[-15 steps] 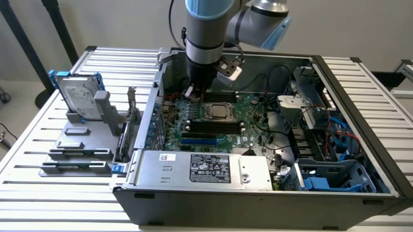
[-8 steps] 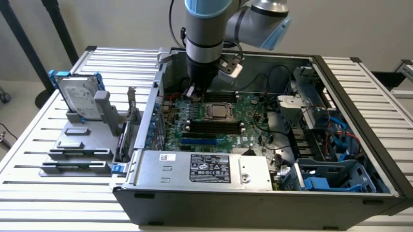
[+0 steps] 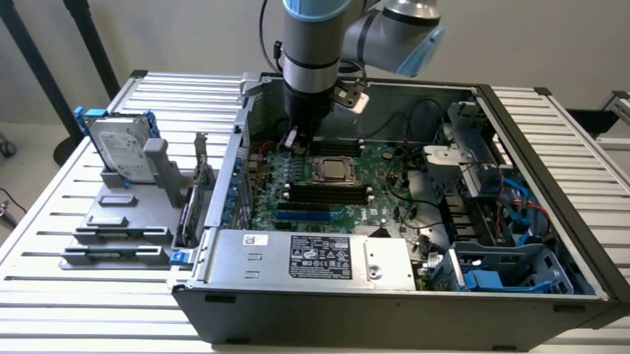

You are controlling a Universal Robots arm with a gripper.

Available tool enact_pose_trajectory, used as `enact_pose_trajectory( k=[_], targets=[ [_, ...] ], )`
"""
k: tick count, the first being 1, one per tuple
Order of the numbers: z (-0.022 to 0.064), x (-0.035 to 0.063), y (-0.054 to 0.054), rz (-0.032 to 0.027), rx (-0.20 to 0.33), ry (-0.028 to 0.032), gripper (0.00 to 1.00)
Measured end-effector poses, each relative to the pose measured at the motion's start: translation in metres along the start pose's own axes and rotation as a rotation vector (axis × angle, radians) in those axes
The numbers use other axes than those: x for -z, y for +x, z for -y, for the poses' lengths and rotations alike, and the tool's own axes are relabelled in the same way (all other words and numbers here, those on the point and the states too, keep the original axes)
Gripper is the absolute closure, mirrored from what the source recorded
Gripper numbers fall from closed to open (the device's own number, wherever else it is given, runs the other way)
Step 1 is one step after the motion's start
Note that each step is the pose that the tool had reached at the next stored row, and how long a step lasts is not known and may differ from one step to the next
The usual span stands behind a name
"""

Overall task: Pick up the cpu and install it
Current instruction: 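Install the first cpu locking lever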

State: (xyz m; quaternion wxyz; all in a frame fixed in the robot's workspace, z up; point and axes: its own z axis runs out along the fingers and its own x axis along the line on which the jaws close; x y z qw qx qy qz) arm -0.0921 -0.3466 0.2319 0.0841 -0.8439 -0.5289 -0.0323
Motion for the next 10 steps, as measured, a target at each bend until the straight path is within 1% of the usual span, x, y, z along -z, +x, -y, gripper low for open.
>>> enact_pose_trajectory(
  k=[1, 2, 3, 10],
  targets=[
    [0.0003, 0.0, 0.0001, 0.0053, 0.011, -0.0004, 0.89],
    [0.0005, -0.0001, 0.0005, 0.0085, 0.021, 0.0001, 0.89],
    [0.0005, -0.0002, 0.0005, 0.0101, 0.026, 0.0001, 0.89],
    [0.0005, -0.0002, 0.0005, 0.01, 0.026, 0.0002, 0.89]
  ],
)
